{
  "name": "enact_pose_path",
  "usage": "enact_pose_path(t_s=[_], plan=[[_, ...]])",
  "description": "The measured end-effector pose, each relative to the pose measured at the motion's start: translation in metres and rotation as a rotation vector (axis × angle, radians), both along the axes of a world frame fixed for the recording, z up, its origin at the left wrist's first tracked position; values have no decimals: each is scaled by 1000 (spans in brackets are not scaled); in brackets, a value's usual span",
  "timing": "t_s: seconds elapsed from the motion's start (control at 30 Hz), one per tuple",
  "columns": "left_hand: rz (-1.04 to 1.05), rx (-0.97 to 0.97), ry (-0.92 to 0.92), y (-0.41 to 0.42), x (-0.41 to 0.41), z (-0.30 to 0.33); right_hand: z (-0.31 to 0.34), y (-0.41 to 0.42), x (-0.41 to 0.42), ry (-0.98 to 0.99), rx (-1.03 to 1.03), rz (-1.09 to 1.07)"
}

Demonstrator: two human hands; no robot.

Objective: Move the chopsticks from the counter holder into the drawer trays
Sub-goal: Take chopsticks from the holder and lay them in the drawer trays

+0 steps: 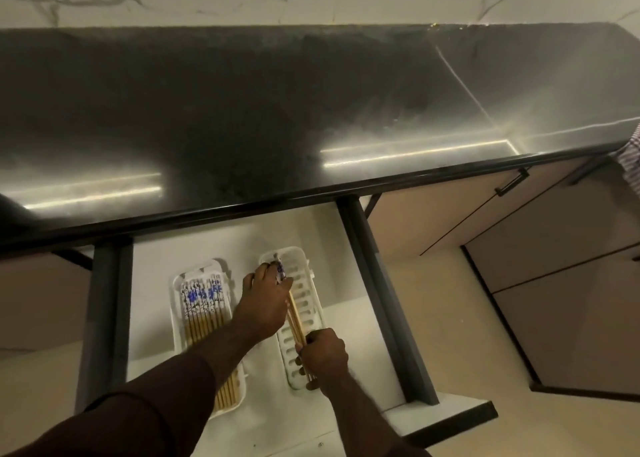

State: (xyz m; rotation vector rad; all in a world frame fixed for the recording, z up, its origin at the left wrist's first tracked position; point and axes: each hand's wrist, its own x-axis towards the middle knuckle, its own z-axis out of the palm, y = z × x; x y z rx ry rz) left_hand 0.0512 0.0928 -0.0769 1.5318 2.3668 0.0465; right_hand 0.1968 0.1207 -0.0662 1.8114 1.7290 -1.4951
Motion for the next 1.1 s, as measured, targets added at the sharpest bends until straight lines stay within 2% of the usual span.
enact_pose_path(t_s=[0.27, 0.53, 0.77, 1.1], plan=[[-140, -139, 151, 0, 3, -5, -16, -8, -10, -84, 103, 111], [-170, -210, 177, -2, 12, -4, -29, -20, -7, -206, 250, 351], [-216, -230, 197, -2, 15, -4, -30, -23, -5, -164, 420, 450], [-229, -159, 167, -8, 17, -2, -29, -22, -3, -97, 426, 507]])
